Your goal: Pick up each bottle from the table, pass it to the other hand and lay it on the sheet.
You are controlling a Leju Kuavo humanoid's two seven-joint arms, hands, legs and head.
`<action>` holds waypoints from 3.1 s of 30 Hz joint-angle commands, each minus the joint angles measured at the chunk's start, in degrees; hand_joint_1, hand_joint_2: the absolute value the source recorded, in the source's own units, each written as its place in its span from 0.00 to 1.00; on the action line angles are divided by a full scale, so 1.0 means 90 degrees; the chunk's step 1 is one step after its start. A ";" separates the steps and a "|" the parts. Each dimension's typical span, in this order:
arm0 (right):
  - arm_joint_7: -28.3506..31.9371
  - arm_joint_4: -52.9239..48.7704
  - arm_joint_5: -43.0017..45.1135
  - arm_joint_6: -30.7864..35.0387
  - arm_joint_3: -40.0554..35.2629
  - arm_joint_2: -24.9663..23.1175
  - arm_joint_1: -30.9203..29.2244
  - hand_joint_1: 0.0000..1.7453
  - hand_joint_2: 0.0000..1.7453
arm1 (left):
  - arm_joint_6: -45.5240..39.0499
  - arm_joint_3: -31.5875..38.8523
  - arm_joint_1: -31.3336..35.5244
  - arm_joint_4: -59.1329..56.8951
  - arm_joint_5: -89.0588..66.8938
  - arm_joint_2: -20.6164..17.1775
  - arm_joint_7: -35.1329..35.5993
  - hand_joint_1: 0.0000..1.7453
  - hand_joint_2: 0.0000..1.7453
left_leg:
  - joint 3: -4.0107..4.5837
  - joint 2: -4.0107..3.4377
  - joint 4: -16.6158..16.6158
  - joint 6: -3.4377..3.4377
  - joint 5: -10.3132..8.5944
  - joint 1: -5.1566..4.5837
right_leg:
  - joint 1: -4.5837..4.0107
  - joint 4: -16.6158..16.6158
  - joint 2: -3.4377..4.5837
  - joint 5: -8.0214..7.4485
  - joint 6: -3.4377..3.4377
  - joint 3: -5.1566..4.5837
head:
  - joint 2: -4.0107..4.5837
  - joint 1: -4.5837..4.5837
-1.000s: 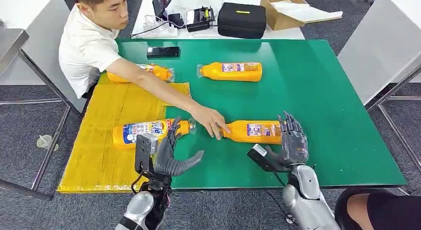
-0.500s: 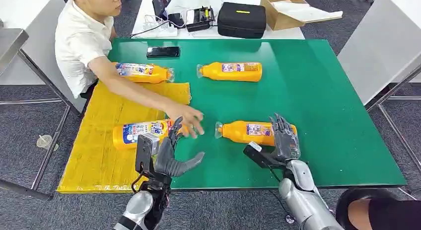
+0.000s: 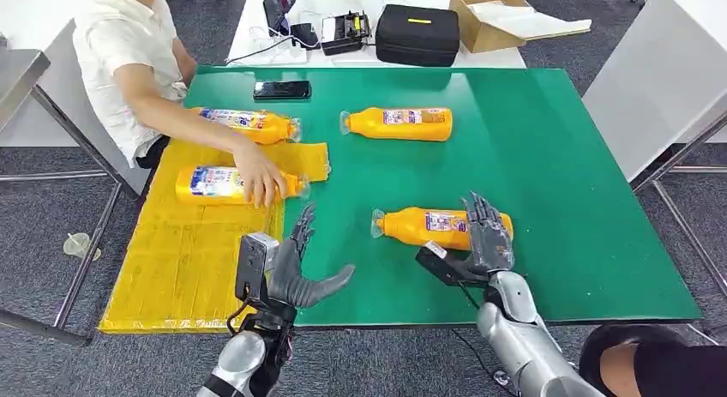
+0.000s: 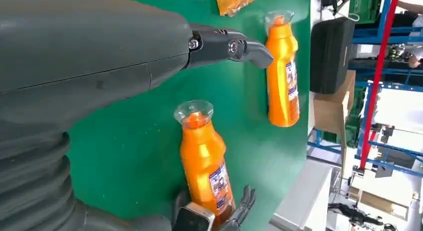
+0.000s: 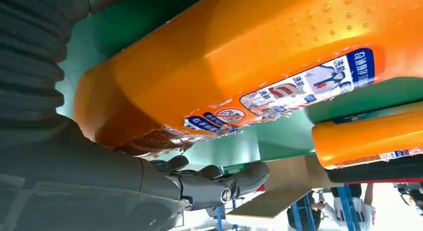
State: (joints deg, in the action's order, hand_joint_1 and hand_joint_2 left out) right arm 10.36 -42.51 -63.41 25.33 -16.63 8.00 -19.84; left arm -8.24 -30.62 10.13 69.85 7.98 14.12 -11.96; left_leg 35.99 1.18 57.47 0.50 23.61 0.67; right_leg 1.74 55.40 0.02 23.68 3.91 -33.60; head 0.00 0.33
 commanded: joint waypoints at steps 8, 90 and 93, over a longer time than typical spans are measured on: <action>-0.0695 0.1284 -0.0397 -0.0715 -0.0481 -0.0160 -0.0762 0.13 1.00 | 0.0053 -0.0127 0.0018 0.0034 -0.0053 -0.0259 0.0128 0.00 1.00 | -0.0054 -0.0021 -0.0005 0.0001 0.0007 0.0002 | -0.0007 -0.0009 0.0007 0.0003 -0.0023 0.0046 | 0.0000 -0.0002; 0.1200 -0.2019 0.4092 -0.3293 -0.2046 -0.0953 -0.0360 1.00 1.00 | 0.0036 0.0018 0.0927 -0.1155 0.1128 0.0232 -0.0097 0.00 1.00 | -0.0074 -0.0079 -0.0001 -0.0009 0.0044 0.0013 | -0.0020 -0.0008 0.0072 0.0014 -0.0032 0.0054 | 0.0000 -0.0002; 0.1245 -0.1944 0.4131 -0.3219 -0.2147 -0.0921 -0.0433 1.00 1.00 | 0.0201 -0.0063 0.0901 -0.1031 0.1371 0.0161 -0.0104 0.00 1.00 | -0.0071 -0.0074 0.0000 -0.0007 0.0042 0.0013 | -0.0019 -0.0007 0.0067 0.0014 -0.0031 0.0053 | 0.0000 -0.0002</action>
State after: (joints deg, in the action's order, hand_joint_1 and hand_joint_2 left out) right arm 21.11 -63.80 -26.53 -4.20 -31.78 -0.28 -19.86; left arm -8.28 -31.04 16.14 62.75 17.99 16.39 -13.18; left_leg 35.48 0.63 57.47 0.41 23.95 0.80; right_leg 1.58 55.34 0.57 23.79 3.75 -33.22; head 0.00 0.31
